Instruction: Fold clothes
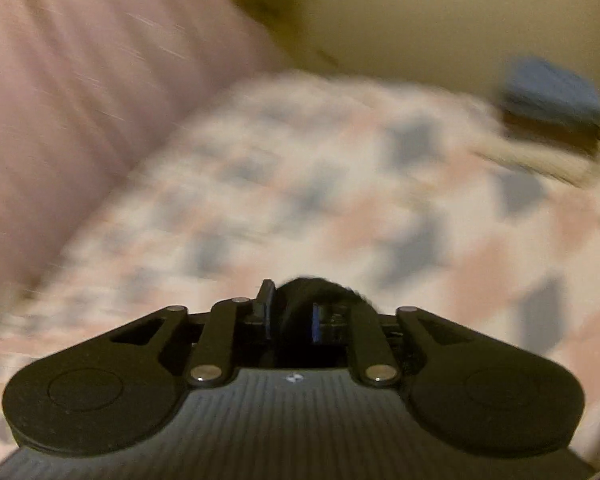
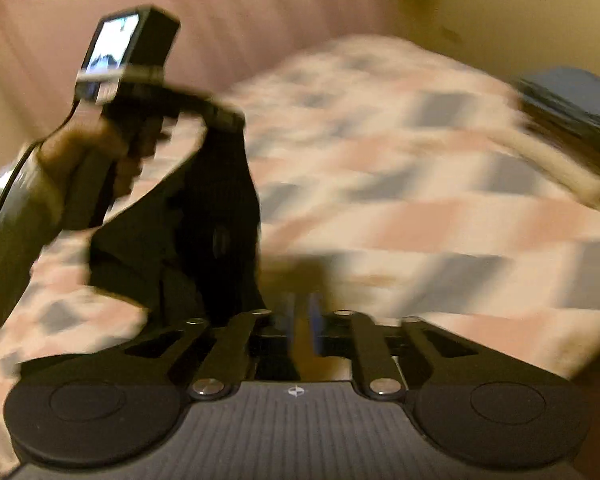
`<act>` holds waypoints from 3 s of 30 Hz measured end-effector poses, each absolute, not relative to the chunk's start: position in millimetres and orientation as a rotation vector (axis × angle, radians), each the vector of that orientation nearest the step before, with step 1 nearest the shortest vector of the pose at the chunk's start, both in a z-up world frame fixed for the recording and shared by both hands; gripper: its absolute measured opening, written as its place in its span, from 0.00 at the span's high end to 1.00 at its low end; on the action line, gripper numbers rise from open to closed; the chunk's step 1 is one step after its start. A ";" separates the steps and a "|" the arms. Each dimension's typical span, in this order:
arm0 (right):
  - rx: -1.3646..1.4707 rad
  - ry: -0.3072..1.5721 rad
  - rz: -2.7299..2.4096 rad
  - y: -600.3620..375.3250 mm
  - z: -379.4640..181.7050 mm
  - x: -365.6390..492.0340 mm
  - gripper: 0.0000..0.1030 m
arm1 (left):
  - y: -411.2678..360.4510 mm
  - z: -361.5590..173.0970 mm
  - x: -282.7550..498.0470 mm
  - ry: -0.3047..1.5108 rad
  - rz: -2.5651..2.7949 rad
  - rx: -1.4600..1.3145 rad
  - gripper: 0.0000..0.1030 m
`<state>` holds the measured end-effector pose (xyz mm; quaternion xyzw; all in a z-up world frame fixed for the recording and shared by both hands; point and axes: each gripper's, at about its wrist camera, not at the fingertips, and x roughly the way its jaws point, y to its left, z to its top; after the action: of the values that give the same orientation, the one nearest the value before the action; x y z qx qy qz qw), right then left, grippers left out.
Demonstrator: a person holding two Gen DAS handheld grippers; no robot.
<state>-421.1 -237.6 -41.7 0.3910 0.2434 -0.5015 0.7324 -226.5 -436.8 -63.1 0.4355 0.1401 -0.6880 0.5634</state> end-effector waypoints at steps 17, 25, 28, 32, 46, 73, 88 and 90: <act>0.595 0.914 -0.858 -353.5 -113.7 -459.6 0.61 | -209.6 -176.5 -242.3 0.536 -1.385 1.093 0.61; -0.191 1.083 -0.283 -371.8 -155.6 -375.0 0.35 | -176.4 -176.9 -262.7 0.617 -1.079 1.034 0.61; -0.515 1.081 -0.074 -383.4 -196.0 -378.2 0.35 | -180.7 -196.6 -305.1 0.672 -0.961 0.980 0.61; -0.806 1.046 0.133 -405.3 -238.0 -405.1 0.35 | -195.3 -220.5 -372.6 0.701 -0.839 0.986 0.60; -1.406 0.746 0.365 -443.1 -339.8 -413.3 0.12 | -213.9 -330.1 -408.0 0.250 -0.791 1.595 0.44; -1.351 0.550 0.323 -491.1 -261.3 -387.6 0.93 | -243.0 -244.3 -444.5 0.273 -0.828 1.333 0.97; -1.429 0.775 0.363 -559.7 -293.8 -498.1 0.92 | -323.5 -251.5 -568.2 0.290 -1.199 1.148 0.99; -1.430 0.803 0.371 -568.4 -295.4 -510.4 0.92 | -330.7 -250.7 -579.1 0.278 -1.246 1.131 0.99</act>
<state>-510.4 -568.4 -295.4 -0.6338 0.3559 0.1644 0.6668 -579.0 -330.7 -250.7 0.4994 0.1227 -0.5503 0.6578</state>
